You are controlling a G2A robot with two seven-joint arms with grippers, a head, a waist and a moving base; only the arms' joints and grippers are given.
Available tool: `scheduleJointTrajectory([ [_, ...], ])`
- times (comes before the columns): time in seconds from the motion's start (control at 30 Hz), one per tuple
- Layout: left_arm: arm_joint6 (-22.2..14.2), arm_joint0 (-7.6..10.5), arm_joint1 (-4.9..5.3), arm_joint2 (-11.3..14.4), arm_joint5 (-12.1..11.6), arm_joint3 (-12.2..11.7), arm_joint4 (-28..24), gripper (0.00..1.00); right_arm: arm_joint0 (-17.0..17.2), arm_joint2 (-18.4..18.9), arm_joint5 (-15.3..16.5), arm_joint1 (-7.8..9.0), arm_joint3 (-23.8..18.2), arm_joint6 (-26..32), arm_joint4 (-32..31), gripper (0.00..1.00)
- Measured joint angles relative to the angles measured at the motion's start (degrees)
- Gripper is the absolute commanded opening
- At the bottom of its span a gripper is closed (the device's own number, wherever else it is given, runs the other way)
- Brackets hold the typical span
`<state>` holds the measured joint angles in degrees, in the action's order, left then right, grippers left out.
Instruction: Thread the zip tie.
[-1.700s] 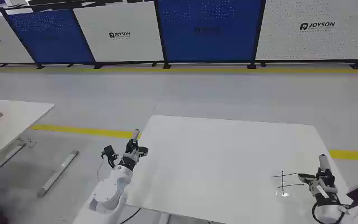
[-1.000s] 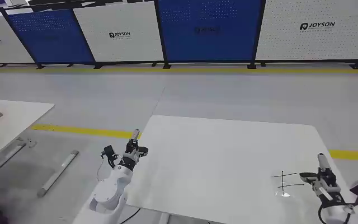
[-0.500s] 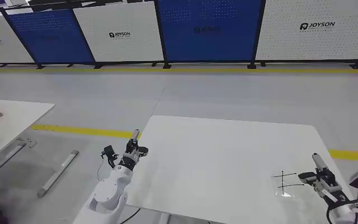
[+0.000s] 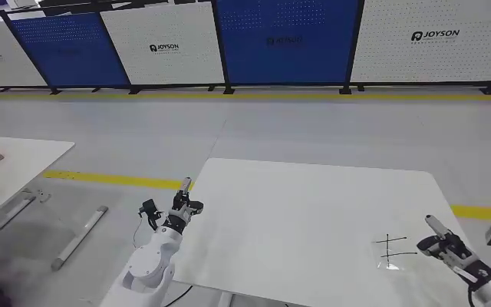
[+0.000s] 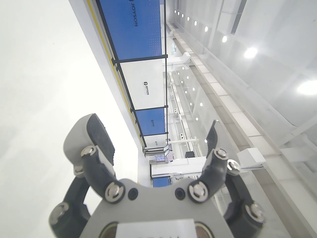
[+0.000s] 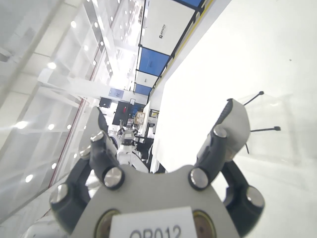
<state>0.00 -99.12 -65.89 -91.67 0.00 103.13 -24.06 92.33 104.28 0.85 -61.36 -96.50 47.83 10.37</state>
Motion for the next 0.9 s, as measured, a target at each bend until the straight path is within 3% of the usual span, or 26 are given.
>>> scheduleJointTrajectory([
  [0.1, 0.00, 0.00, 0.00, 0.00, 0.00, 0.00, 0.00, 1.00, -2.96, -0.51, -0.28, 0.61, 2.72, 6.03, -2.16, 1.00],
  [0.5, 0.00, 0.00, 0.00, 0.00, 0.00, 0.00, 0.00, 1.00, -3.32, -0.23, 0.30, 0.66, 3.44, 6.17, -1.46, 1.00],
  [0.73, 0.00, 0.00, 0.00, 0.00, 0.00, 0.00, 0.00, 1.00, -5.96, 3.38, 5.19, 2.10, 11.02, 18.02, 1.40, 1.00],
  [0.9, 0.00, 0.00, 0.00, 0.00, 0.00, 0.00, 0.00, 1.00, -8.34, 2.52, 4.92, 2.75, 15.22, 19.08, -1.62, 1.00],
])
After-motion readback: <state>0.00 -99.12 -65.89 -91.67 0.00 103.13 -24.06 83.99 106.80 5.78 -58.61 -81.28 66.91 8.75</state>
